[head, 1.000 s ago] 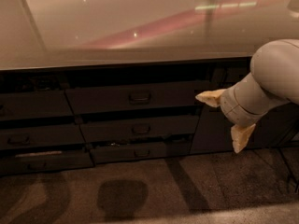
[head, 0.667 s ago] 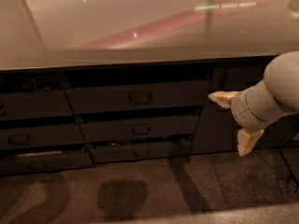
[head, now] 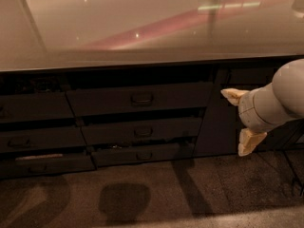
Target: Open top drawer
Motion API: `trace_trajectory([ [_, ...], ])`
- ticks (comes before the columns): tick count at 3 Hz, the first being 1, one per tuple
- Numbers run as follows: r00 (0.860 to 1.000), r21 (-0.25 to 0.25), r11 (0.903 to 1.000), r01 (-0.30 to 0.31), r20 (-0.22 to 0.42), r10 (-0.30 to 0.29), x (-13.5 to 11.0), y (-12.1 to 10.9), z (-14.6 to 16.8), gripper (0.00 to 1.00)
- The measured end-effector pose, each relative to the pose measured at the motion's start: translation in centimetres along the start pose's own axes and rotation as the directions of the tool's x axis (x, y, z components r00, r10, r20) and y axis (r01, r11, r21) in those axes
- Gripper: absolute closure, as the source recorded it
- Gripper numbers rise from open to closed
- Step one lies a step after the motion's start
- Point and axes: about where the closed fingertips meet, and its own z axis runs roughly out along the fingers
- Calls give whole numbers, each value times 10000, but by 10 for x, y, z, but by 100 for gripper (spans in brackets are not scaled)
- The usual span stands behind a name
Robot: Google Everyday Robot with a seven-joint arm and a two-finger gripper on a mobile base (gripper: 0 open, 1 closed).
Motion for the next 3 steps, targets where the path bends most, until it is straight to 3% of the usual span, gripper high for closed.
trace_trajectory([
  [1, 10000, -1, 10000, -1, -1, 1, 0, 0, 0, 0],
  [2, 9969, -694, 9953, -680, -436, 650, 36, -9, 37, 0],
  [3, 9823, -1697, 9689, -1803, -821, 1684, 94, -19, 103, 0],
])
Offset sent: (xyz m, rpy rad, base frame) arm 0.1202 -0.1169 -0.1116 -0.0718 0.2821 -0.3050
